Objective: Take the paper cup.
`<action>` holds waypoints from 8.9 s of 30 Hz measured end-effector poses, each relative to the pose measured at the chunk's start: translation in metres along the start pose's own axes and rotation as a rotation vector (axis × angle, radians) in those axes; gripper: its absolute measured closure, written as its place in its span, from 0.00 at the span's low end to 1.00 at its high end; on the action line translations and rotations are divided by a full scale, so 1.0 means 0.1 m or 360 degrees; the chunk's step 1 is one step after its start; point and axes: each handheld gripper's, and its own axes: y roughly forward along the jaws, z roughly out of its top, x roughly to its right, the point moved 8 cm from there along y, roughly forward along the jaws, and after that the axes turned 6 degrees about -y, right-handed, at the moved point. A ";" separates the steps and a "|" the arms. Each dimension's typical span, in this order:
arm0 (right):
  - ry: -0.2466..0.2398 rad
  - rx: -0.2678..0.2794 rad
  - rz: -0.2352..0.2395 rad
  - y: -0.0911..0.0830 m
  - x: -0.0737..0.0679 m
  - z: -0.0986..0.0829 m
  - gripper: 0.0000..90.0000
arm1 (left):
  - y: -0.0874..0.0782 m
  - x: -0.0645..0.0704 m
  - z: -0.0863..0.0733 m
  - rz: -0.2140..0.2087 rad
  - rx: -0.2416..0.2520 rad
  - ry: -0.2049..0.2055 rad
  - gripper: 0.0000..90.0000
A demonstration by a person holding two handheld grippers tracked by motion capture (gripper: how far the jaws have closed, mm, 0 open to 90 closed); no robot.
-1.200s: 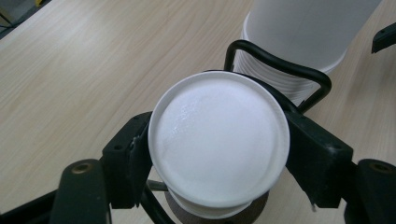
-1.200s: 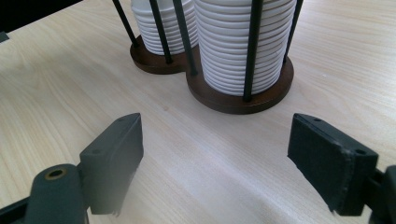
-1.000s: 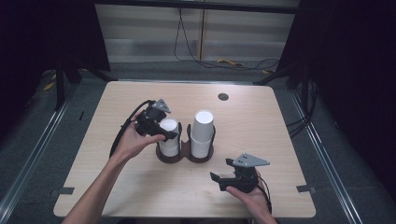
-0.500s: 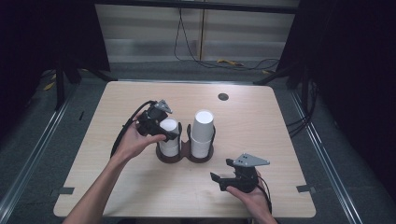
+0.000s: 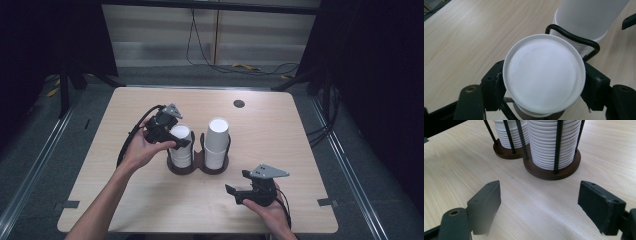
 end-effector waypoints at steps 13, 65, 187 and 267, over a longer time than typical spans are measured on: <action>0.0005 0.0003 -0.0001 0.00 0.00 0.00 0.20 | -0.15 0.03 0.07 0.0007 0.0056 0.0014 0.35; 0.0011 0.0001 -0.0003 0.00 0.00 0.01 0.20 | -0.70 0.08 0.20 0.0008 0.0344 0.0009 0.35; -0.0362 0.0270 0.0590 0.16 -0.65 0.58 0.29 | -0.21 1.10 -0.29 -0.0634 0.0378 0.0093 0.18; -0.0983 -0.0731 0.0545 0.49 -0.73 0.32 0.31 | 0.13 0.99 -0.86 -0.0514 -0.0121 0.0274 0.27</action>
